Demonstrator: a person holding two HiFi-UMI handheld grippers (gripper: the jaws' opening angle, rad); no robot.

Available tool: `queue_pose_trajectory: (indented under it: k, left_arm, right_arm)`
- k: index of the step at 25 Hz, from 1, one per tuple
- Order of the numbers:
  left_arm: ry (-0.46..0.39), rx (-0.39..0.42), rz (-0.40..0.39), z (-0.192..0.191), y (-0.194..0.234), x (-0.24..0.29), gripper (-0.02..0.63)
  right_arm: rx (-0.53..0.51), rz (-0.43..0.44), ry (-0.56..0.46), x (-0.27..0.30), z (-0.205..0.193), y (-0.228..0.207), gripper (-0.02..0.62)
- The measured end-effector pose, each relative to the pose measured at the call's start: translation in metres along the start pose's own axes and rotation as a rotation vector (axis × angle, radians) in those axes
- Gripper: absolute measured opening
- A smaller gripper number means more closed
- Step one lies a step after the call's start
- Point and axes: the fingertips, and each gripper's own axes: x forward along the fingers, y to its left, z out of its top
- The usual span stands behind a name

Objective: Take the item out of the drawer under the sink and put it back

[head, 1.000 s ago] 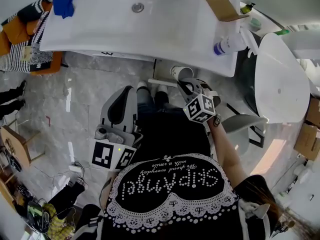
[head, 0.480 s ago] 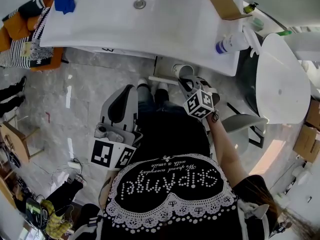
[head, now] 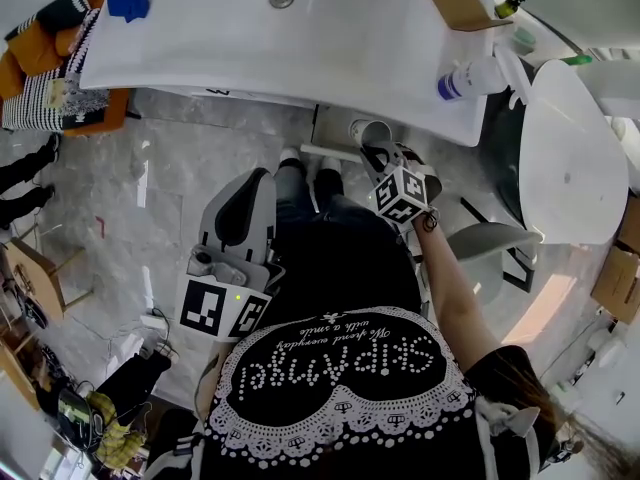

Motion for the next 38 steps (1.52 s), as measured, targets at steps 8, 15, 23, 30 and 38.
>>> queue_pose_trajectory:
  k: [8, 15, 23, 30, 38]
  left_arm:
    - [0.025, 0.014, 0.007, -0.003, 0.002, -0.001, 0.003]
    - [0.043, 0.019, 0.022, -0.005, 0.004, -0.004, 0.003]
    - [0.056, 0.013, 0.027, -0.007, 0.004, -0.004, 0.003]
    - [0.07, 0.001, 0.032, -0.011, 0.006, -0.005, 0.003]
    - [0.086, -0.012, 0.06, -0.016, 0.012, -0.011, 0.003]
  right_arm:
    - [0.015, 0.038, 0.039, 0.025, -0.015, 0.0, 0.026]
    - [0.016, 0.076, 0.064, 0.044, -0.022, 0.003, 0.026]
    - [0.041, 0.082, 0.086, 0.056, -0.031, -0.001, 0.026]
    - [0.101, 0.069, 0.105, 0.067, -0.042, -0.008, 0.026]
    - [0.111, 0.08, 0.114, 0.079, -0.041, -0.009, 0.026]
